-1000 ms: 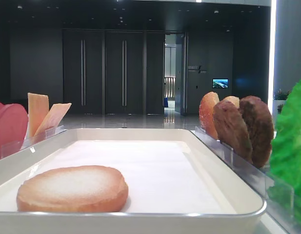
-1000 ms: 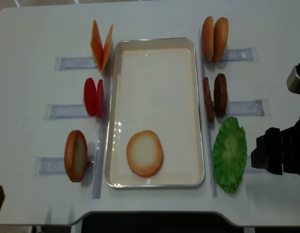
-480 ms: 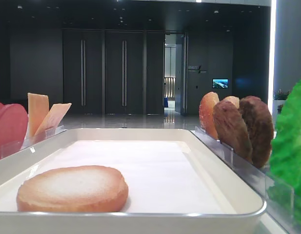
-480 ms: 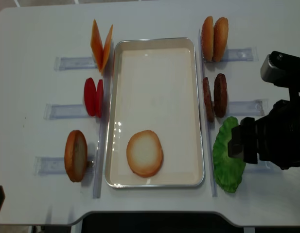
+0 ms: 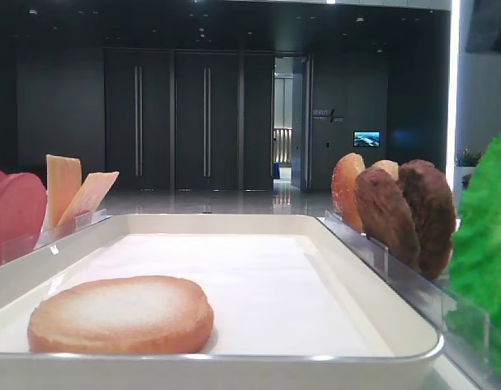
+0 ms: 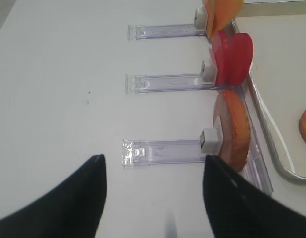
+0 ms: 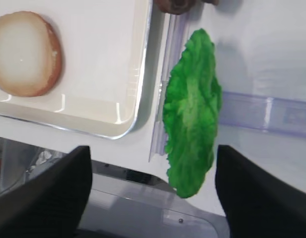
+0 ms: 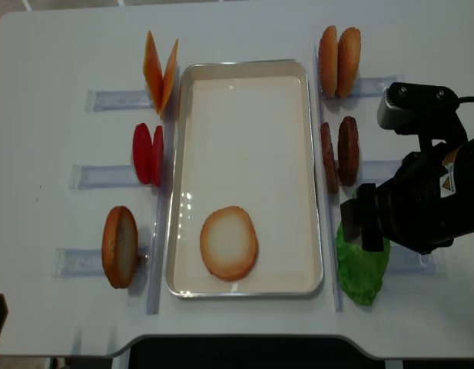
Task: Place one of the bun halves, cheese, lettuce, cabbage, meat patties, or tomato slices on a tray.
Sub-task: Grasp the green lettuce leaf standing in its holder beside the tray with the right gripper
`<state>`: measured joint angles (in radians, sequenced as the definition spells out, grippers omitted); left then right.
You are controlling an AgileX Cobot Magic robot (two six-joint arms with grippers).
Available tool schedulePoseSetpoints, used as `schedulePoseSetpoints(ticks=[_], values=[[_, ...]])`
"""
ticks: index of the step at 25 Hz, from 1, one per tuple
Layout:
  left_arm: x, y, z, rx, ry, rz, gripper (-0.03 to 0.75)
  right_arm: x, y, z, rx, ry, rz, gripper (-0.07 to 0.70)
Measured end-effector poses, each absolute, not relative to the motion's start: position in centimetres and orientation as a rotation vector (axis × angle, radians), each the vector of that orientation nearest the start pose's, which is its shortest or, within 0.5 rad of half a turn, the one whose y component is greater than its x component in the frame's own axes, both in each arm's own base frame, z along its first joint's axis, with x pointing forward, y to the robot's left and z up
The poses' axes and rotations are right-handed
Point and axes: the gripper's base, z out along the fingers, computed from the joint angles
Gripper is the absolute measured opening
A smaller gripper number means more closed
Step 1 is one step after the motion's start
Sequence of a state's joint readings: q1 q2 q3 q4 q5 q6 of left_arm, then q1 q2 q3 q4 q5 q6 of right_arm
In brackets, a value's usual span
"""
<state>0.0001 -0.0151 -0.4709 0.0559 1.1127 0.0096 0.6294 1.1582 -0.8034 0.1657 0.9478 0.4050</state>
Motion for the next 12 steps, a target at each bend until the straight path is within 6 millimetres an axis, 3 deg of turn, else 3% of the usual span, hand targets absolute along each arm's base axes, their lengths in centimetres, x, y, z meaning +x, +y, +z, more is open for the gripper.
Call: schedulePoseSetpoints(ticks=[12], values=[[-0.6, 0.5, 26.5, 0.006, 2.110, 0.074, 0.471, 16.4, 11.6, 26.6, -0.189, 2.862, 0.343, 0.497]])
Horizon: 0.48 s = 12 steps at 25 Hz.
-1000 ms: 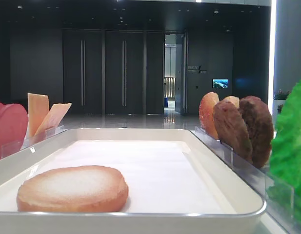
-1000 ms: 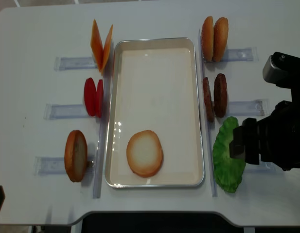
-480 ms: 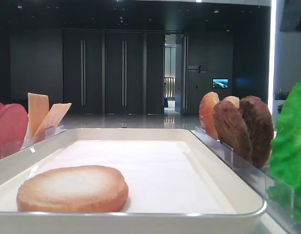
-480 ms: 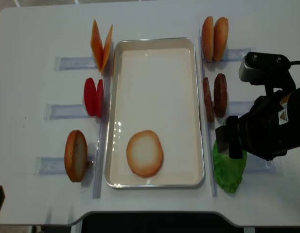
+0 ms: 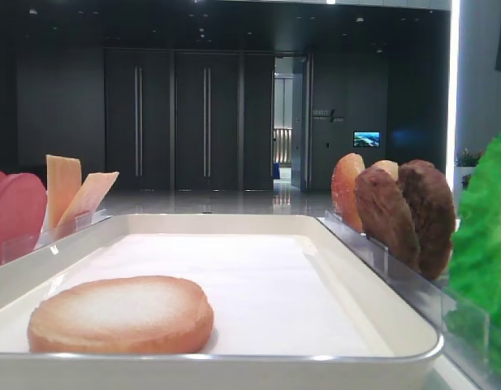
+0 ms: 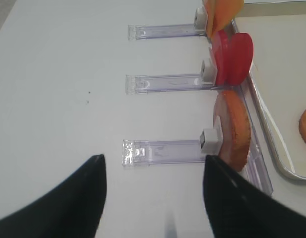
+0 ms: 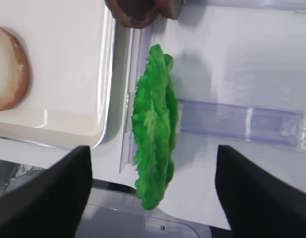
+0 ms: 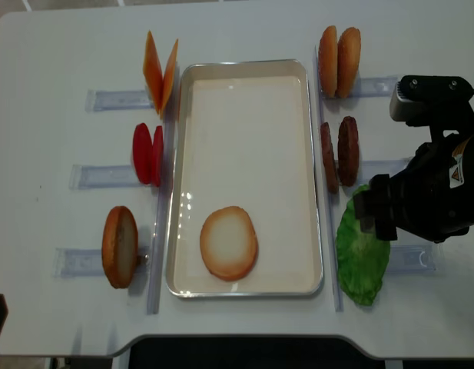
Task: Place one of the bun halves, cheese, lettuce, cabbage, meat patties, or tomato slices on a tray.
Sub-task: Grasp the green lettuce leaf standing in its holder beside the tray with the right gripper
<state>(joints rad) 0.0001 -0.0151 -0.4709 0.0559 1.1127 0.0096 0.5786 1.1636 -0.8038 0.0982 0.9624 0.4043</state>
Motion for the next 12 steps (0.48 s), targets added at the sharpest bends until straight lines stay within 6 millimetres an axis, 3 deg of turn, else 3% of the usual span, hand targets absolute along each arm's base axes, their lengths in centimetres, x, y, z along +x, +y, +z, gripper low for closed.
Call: schedulePoseSetpoints(ticks=[12], values=[[-0.6, 0.5, 26.5, 0.006, 2.110, 0.074, 0.471, 17.6, 12.3, 25.0, -0.218, 2.906, 0.295, 0.494]])
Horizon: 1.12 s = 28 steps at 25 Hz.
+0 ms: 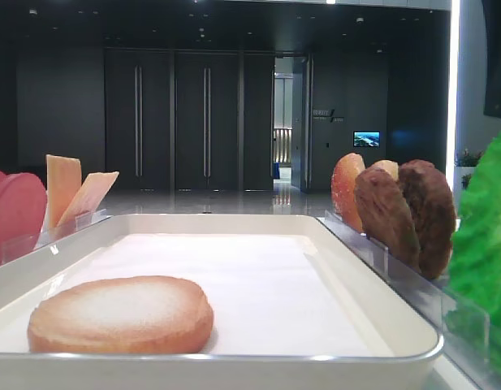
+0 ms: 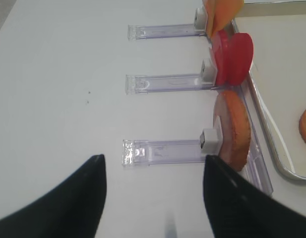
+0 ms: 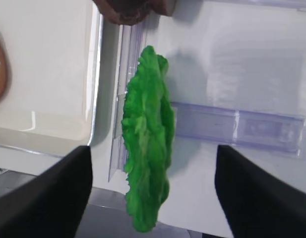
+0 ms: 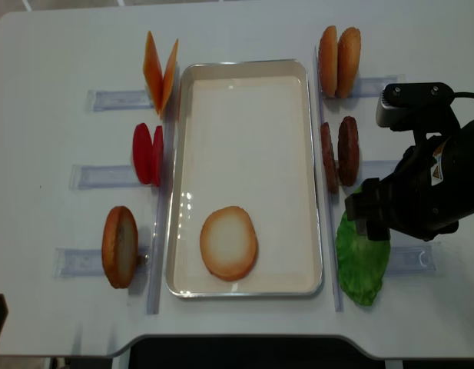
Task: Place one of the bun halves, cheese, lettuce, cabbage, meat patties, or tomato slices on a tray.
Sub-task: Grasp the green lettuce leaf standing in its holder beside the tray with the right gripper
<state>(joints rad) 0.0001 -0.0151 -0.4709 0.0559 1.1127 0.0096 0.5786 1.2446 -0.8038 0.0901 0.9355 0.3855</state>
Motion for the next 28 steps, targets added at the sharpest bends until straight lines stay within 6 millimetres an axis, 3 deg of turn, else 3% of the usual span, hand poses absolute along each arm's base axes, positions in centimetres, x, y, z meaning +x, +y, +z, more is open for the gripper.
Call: schedulePoseSetpoints(ticks=[9, 19, 28], values=[[-0.62, 0.46, 26.51, 0.006, 2.110, 0.074, 0.471, 17.85, 12.49, 24.40, -0.242, 2.927, 0.284, 0.479], [-0.62, 0.46, 26.51, 0.006, 2.110, 0.074, 0.471, 17.90, 12.54, 24.27, -0.257, 2.931, 0.280, 0.255], [-0.62, 0.46, 26.51, 0.006, 2.110, 0.074, 0.471, 17.90, 12.54, 24.27, -0.314, 2.922, 0.274, 0.131]])
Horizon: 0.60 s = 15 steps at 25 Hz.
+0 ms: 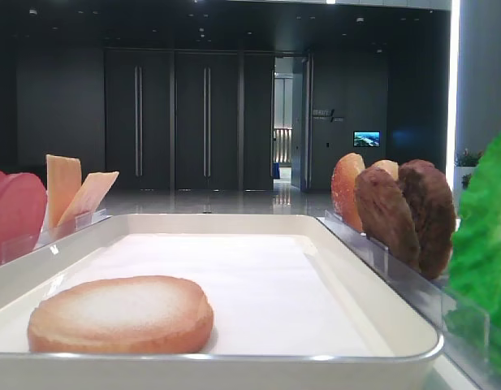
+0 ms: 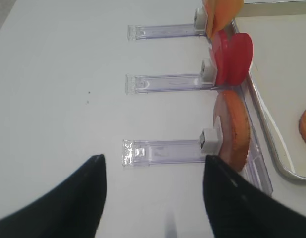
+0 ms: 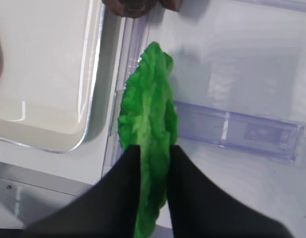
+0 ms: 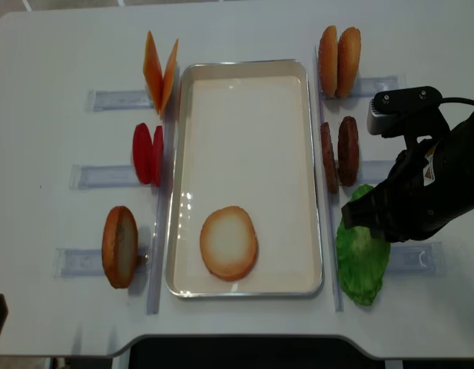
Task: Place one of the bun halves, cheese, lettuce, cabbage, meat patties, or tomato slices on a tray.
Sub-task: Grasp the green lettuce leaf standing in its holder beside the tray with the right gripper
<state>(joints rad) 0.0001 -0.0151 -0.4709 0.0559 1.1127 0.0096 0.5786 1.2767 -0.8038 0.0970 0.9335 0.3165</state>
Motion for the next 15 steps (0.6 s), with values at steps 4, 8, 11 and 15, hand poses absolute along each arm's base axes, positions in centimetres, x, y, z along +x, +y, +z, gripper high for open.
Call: schedulePoseSetpoints(ticks=[4, 8, 11, 15], values=[[-0.62, 0.46, 26.51, 0.006, 2.110, 0.074, 0.471, 17.90, 12.54, 24.27, -0.319, 2.922, 0.273, 0.097], [-0.62, 0.46, 26.51, 0.006, 2.110, 0.074, 0.471, 17.91, 12.54, 24.29, -0.320, 2.921, 0.274, 0.073], [-0.62, 0.46, 26.51, 0.006, 2.110, 0.074, 0.471, 17.91, 12.55, 24.30, -0.320, 2.920, 0.274, 0.058], [-0.62, 0.46, 26.51, 0.006, 2.110, 0.074, 0.471, 17.91, 12.55, 24.30, -0.320, 2.920, 0.274, 0.054]])
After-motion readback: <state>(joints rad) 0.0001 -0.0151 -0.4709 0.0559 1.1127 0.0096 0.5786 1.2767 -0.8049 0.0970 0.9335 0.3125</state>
